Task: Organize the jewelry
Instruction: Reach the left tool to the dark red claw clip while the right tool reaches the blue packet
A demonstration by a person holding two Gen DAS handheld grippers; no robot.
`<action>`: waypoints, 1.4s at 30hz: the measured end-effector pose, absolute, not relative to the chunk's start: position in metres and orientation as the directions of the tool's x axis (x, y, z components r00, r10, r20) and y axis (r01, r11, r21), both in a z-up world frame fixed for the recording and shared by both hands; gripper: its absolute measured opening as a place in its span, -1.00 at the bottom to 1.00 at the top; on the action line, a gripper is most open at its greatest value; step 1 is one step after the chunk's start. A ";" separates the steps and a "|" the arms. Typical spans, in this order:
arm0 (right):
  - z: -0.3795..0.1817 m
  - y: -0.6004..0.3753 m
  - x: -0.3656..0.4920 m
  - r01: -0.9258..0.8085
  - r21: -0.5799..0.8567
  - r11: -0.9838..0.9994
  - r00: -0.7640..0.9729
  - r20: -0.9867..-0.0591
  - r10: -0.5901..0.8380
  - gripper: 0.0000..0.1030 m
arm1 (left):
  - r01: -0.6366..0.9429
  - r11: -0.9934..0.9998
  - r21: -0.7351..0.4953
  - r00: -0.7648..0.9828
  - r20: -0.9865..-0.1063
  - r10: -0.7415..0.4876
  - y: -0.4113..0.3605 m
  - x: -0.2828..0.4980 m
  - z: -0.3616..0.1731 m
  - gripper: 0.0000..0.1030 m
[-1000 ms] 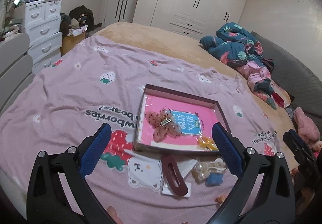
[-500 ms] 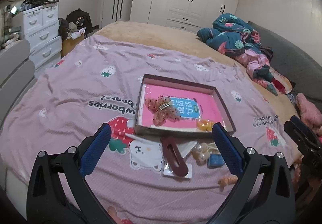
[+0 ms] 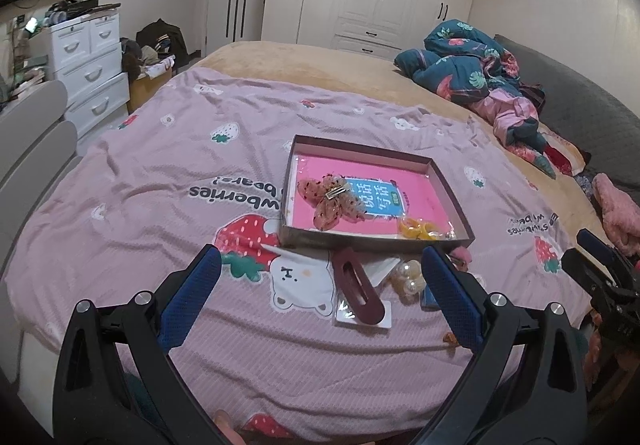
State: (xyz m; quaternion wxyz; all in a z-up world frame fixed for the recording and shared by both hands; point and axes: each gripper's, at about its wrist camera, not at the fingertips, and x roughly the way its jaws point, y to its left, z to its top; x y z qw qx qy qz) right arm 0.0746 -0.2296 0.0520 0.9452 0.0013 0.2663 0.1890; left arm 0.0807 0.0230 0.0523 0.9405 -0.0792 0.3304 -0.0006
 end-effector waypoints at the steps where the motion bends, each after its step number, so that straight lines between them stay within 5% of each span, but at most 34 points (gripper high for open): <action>1: 0.050 -0.229 0.074 -0.360 0.102 0.927 0.783 -0.507 0.360 0.92 | -0.051 0.988 -0.148 0.780 -0.624 -0.053 0.023 0.079 0.051 0.82; 33: -0.062 -0.198 0.113 -0.334 0.090 0.938 0.615 -0.733 0.289 0.92 | -0.016 0.983 -0.183 0.617 -0.776 -0.135 0.019 0.100 -0.030 0.82; 42: -0.078 -0.195 0.130 -0.314 0.118 0.942 0.594 -0.750 0.291 0.92 | 0.004 0.946 -0.323 0.557 -0.785 -0.271 0.013 0.133 -0.048 0.80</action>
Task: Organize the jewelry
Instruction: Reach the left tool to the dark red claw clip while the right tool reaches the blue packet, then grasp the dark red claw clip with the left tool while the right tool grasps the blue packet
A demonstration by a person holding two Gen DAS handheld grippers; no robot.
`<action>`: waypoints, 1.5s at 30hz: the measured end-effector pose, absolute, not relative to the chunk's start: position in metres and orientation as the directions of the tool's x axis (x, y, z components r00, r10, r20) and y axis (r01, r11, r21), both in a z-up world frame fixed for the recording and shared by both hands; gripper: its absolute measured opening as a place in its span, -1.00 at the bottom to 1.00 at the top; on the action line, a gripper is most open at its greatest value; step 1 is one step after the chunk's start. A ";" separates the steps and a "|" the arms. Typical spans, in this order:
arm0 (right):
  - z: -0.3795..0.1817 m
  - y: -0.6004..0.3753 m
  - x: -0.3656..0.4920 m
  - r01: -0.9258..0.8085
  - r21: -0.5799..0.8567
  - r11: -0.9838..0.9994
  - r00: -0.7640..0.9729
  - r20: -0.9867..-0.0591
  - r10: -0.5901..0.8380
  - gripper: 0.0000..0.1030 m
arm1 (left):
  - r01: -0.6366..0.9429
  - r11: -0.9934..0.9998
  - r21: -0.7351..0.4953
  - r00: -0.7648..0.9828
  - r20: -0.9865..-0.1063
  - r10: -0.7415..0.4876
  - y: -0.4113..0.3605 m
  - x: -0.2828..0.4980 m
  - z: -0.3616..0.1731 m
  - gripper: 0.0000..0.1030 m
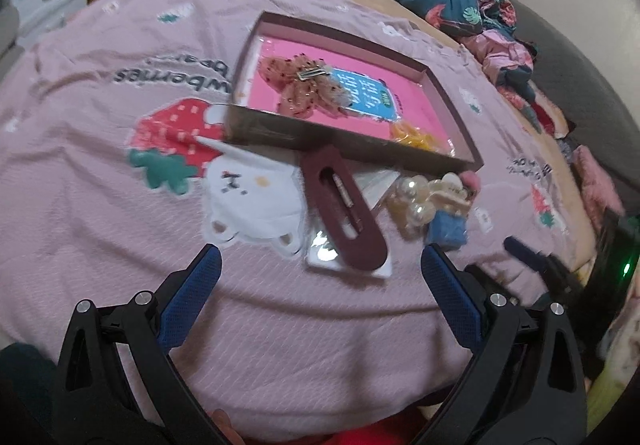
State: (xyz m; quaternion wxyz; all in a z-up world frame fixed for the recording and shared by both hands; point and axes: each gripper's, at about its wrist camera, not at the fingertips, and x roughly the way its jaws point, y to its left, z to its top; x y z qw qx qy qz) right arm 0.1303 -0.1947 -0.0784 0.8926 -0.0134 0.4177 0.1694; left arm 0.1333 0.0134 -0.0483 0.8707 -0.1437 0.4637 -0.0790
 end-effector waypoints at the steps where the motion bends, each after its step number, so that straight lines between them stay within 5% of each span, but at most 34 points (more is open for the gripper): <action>1: -0.080 -0.193 0.132 -0.315 0.118 0.942 0.592 -0.751 0.292 0.92 | 0.000 0.940 -0.340 0.549 -0.786 -0.284 0.013 0.140 -0.051 0.77; 10: -0.091 -0.184 0.154 -0.285 0.169 0.943 0.553 -0.775 0.306 0.90 | -0.038 0.897 -0.441 0.479 -0.795 -0.371 0.013 0.176 -0.072 0.51; 14: -0.099 -0.179 0.165 -0.282 0.192 0.940 0.515 -0.796 0.317 0.48 | -0.063 0.860 -0.506 0.451 -0.784 -0.428 0.017 0.186 -0.083 0.39; 21: -0.103 -0.173 0.169 -0.287 0.188 0.939 0.515 -0.797 0.317 0.15 | -0.098 0.818 -0.566 0.435 -0.764 -0.476 0.022 0.200 -0.092 0.28; 28: -0.103 -0.179 0.169 -0.278 0.215 0.936 0.523 -0.784 0.335 -0.07 | -0.116 0.806 -0.581 0.426 -0.762 -0.488 0.012 0.214 -0.096 -0.49; 45: -0.081 -0.205 0.139 -0.298 0.206 0.932 0.577 -0.739 0.348 -0.08 | -0.063 0.894 -0.443 0.596 -0.736 -0.322 0.037 0.176 -0.048 -0.52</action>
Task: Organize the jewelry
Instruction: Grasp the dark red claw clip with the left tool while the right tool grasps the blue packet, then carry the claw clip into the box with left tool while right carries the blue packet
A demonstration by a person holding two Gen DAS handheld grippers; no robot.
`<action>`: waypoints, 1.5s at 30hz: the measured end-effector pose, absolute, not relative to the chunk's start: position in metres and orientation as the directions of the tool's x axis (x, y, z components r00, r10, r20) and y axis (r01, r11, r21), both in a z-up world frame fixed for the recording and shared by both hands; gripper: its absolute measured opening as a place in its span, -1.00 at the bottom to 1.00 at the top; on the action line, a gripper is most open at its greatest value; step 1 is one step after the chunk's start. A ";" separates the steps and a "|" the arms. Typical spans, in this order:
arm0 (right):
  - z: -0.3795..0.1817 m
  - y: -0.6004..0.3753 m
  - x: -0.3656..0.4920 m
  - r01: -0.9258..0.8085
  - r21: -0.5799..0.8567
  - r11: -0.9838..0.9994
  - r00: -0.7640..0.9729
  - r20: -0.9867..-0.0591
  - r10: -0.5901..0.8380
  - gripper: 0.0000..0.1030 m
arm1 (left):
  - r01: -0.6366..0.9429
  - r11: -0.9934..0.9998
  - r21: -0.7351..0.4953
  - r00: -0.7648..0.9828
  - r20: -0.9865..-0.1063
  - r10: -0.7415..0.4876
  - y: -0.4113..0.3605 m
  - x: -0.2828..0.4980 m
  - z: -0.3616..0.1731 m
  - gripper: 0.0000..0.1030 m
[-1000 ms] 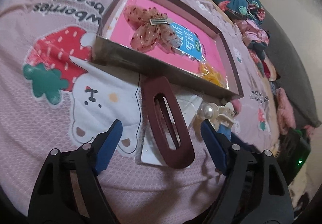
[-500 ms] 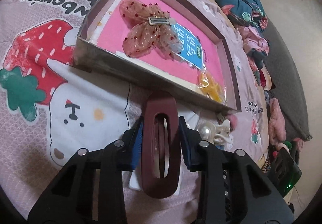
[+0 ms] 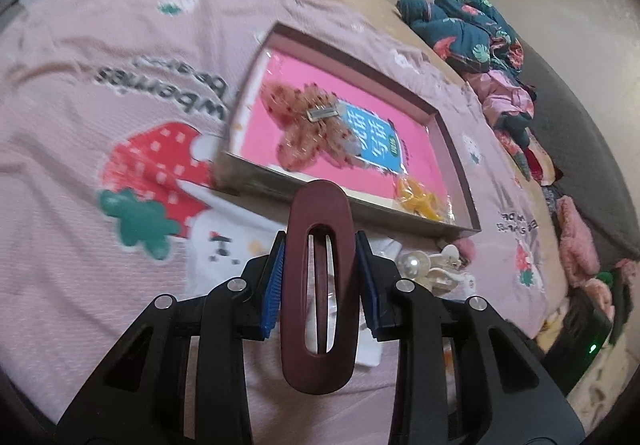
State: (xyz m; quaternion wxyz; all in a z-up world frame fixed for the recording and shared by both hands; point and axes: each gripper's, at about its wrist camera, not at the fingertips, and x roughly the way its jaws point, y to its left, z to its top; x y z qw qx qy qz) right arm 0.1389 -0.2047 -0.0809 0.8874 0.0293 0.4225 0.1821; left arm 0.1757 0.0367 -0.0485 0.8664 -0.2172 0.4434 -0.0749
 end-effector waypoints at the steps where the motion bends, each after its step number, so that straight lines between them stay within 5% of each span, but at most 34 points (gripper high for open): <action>1: -0.079 -0.207 0.137 -0.298 0.203 0.933 0.582 -0.736 0.346 -0.08 | -0.065 0.903 -0.425 0.604 -0.737 -0.303 0.039 0.172 -0.046 -0.52; 16: -0.036 -0.236 0.128 -0.284 0.176 0.942 0.681 -0.654 0.328 -0.08 | -0.071 0.958 -0.276 0.707 -0.691 -0.147 0.056 0.129 -0.009 -0.52; 45: 0.045 -0.215 0.183 -0.373 0.138 0.917 0.761 -0.519 0.388 -0.08 | 0.018 0.977 -0.214 0.770 -0.620 -0.150 0.011 0.183 0.036 -0.52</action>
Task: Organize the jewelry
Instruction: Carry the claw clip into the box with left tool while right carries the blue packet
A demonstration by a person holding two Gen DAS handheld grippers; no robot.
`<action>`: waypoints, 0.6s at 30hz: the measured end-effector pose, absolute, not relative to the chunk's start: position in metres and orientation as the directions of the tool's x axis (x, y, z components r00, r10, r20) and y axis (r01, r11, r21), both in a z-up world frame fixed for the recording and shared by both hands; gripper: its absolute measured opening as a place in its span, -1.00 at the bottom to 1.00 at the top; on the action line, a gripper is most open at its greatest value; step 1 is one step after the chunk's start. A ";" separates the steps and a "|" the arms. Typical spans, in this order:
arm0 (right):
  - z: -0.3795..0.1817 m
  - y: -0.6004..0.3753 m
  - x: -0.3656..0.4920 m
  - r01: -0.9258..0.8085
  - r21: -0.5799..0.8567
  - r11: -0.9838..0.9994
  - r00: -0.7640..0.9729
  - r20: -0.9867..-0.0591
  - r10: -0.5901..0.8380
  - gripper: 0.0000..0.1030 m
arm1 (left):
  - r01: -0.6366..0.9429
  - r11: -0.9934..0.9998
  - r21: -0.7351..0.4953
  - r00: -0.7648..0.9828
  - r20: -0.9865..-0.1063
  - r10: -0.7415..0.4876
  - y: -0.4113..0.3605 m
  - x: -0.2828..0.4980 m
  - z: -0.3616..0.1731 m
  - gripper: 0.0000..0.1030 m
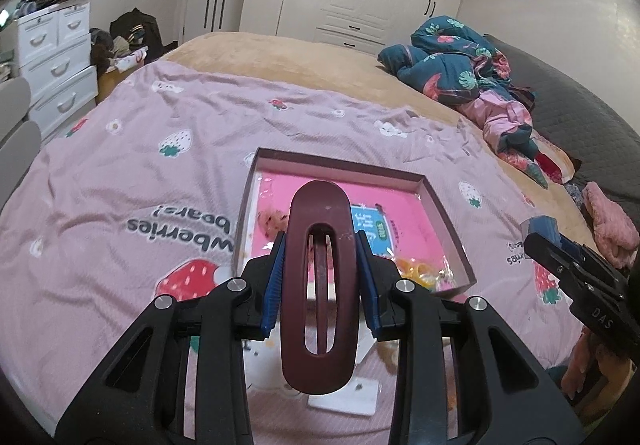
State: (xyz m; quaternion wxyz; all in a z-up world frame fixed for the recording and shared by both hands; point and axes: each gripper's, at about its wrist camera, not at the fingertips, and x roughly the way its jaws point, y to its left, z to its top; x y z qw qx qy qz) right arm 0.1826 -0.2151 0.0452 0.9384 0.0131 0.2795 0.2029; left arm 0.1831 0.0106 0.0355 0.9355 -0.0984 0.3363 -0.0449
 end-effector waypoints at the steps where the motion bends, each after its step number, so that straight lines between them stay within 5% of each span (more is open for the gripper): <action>1: 0.046 -0.216 0.187 -0.372 0.145 0.917 0.762 -0.517 0.390 -0.08 | 0.021 0.977 -0.212 0.769 -0.621 -0.152 0.009 0.187 0.036 -0.52; 18: 0.048 -0.225 0.257 -0.344 0.187 0.920 0.749 -0.537 0.389 -0.08 | 0.112 0.976 -0.188 0.700 -0.682 -0.212 -0.026 0.253 0.011 -0.52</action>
